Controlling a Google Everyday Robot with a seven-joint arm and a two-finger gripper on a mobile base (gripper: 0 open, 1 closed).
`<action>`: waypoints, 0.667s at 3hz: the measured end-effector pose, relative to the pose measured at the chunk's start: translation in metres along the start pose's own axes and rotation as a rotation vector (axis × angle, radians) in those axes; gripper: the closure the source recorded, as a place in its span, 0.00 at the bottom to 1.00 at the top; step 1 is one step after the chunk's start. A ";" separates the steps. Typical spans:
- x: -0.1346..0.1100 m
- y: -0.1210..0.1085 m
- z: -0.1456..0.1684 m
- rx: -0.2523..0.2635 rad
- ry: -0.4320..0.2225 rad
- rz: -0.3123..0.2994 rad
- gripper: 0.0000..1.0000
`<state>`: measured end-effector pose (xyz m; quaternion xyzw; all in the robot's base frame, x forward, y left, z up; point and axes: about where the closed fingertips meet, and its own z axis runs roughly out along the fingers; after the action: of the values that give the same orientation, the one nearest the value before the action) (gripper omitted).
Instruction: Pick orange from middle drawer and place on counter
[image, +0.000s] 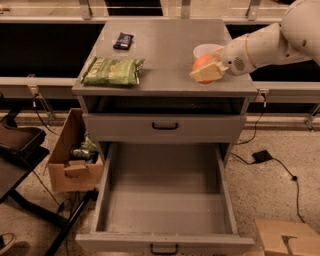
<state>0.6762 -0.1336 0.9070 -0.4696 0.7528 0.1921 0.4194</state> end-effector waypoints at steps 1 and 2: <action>-0.003 -0.036 0.010 -0.023 0.013 0.088 1.00; -0.019 -0.067 0.024 -0.035 0.041 0.146 1.00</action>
Offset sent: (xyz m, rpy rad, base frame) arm 0.1675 -0.0732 0.1957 0.1399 -0.1223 -0.1750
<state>0.7490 -0.1393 0.9152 -0.4244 0.7900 0.2258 0.3804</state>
